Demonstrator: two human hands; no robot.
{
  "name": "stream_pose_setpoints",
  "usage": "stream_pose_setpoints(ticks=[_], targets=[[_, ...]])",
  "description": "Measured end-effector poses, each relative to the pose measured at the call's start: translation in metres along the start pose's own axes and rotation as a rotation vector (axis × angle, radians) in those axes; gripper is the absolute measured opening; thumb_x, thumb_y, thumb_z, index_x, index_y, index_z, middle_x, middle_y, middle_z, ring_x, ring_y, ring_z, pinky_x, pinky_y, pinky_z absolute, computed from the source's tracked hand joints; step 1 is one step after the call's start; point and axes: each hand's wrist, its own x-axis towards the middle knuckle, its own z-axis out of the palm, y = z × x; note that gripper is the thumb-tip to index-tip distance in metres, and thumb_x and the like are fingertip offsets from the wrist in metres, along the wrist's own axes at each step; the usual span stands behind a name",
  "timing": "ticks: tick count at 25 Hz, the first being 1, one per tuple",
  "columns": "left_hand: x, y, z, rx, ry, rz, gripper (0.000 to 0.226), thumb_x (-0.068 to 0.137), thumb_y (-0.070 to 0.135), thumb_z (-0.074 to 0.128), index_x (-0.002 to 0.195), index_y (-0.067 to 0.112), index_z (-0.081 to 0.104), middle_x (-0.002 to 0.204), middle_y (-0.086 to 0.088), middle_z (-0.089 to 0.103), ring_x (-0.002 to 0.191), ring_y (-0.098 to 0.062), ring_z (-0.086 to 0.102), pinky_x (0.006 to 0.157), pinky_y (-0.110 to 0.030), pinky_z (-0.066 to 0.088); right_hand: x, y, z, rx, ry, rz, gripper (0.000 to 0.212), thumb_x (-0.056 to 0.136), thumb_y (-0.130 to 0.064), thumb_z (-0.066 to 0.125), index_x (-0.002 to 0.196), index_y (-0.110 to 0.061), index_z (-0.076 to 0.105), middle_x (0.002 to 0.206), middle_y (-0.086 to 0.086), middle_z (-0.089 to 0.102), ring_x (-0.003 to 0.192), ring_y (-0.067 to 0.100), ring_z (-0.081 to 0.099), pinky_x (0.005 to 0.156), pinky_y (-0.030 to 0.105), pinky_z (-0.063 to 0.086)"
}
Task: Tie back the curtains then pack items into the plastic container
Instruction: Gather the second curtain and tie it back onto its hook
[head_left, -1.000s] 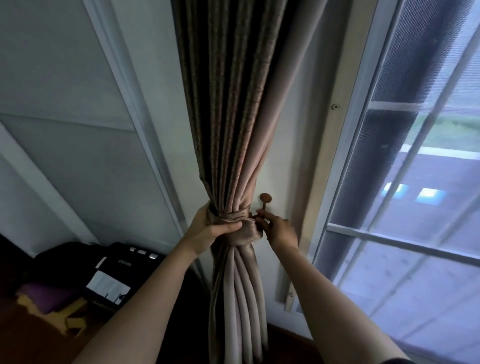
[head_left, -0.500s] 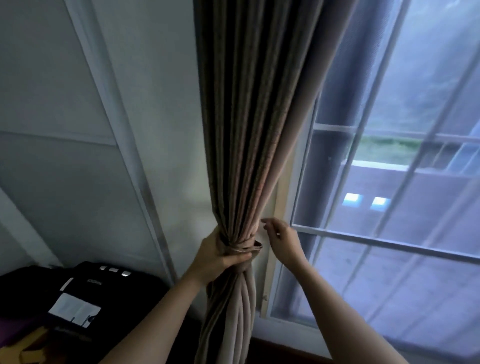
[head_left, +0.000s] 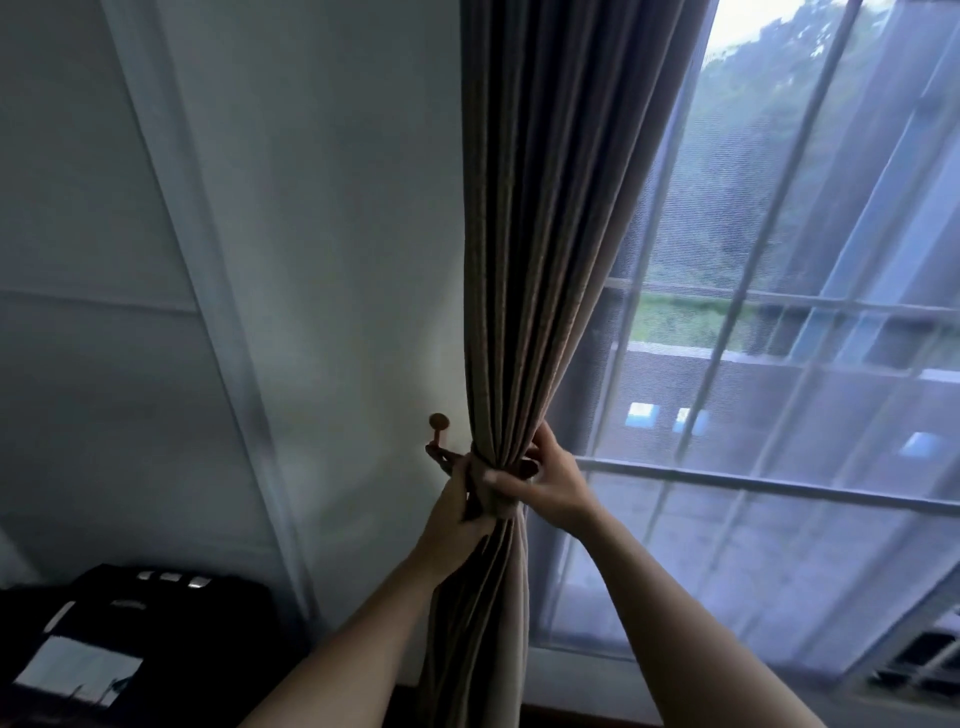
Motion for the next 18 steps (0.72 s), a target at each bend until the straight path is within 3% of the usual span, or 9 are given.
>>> stream_pose_setpoints(ticks=[2, 4, 7, 10, 12, 16, 18], targets=[[0.004, 0.003, -0.003, -0.079, 0.061, -0.106, 0.044, 0.082, 0.001, 0.049, 0.12, 0.021, 0.054, 0.107, -0.001, 0.066, 0.102, -0.019, 0.063, 0.079, -0.016, 0.049, -0.001, 0.001, 0.007, -0.066, 0.044, -0.014, 0.059, 0.072, -0.008, 0.079, 0.118, -0.023, 0.045, 0.097, -0.013, 0.065, 0.082, -0.01, 0.063, 0.069, 0.009, 0.047], [0.011, 0.007, -0.006, -0.038, 0.132, -0.121, 0.031, 0.087, 0.005, 0.041, 0.107, 0.017, 0.062, 0.101, 0.001, 0.066, 0.095, -0.013, 0.061, 0.075, -0.007, 0.045, 0.002, 0.003, 0.012, -0.067, 0.089, 0.0, 0.057, 0.073, -0.007, 0.078, 0.117, -0.02, 0.046, 0.095, -0.011, 0.065, 0.077, -0.009, 0.063, 0.064, 0.01, 0.047], [0.028, 0.001, -0.014, 0.176, 0.15, -0.044, 0.029, 0.083, 0.007, 0.041, 0.099, 0.01, 0.065, 0.097, -0.003, 0.063, 0.088, -0.011, 0.059, 0.078, -0.019, 0.042, 0.008, 0.006, 0.013, -0.084, 0.116, 0.011, 0.058, 0.07, -0.011, 0.078, 0.118, -0.019, 0.047, 0.095, -0.006, 0.066, 0.078, -0.005, 0.064, 0.065, 0.016, 0.051], [0.05, -0.021, -0.034, 0.508, 0.142, -0.012, 0.055, 0.076, -0.019, 0.038, 0.127, -0.004, 0.051, 0.125, -0.022, 0.047, 0.111, -0.033, 0.054, 0.094, -0.032, 0.044, 0.013, 0.009, 0.013, -0.118, 0.133, -0.014, 0.062, 0.061, -0.02, 0.076, 0.117, -0.018, 0.048, 0.098, -0.007, 0.063, 0.087, -0.005, 0.062, 0.071, 0.017, 0.052], [0.06, -0.034, -0.05, 0.684, 0.041, -0.029, 0.063, 0.075, -0.016, 0.041, 0.136, 0.002, 0.045, 0.133, -0.02, 0.044, 0.119, -0.036, 0.046, 0.1, -0.041, 0.041, 0.016, 0.014, 0.012, -0.135, 0.148, -0.052, 0.062, 0.057, -0.029, 0.072, 0.114, -0.018, 0.049, 0.101, -0.004, 0.062, 0.091, 0.001, 0.061, 0.074, 0.019, 0.052], [0.062, -0.048, -0.068, 0.949, -0.064, 0.011, 0.038, 0.088, 0.001, 0.044, 0.121, 0.012, 0.058, 0.122, -0.009, 0.056, 0.108, -0.034, 0.051, 0.086, -0.042, 0.046, 0.018, 0.027, 0.014, -0.113, 0.129, -0.033, 0.062, 0.063, -0.026, 0.071, 0.12, -0.027, 0.046, 0.106, 0.0, 0.065, 0.086, 0.013, 0.066, 0.071, 0.022, 0.052], [0.062, -0.046, -0.07, 1.121, -0.062, 0.065, 0.034, 0.089, 0.003, 0.045, 0.118, 0.013, 0.059, 0.121, -0.006, 0.057, 0.109, -0.033, 0.05, 0.081, -0.041, 0.042, 0.016, 0.032, 0.017, -0.062, 0.107, 0.009, 0.067, 0.066, -0.02, 0.074, 0.126, -0.022, 0.043, 0.101, -0.001, 0.068, 0.081, 0.015, 0.066, 0.072, 0.023, 0.051]])
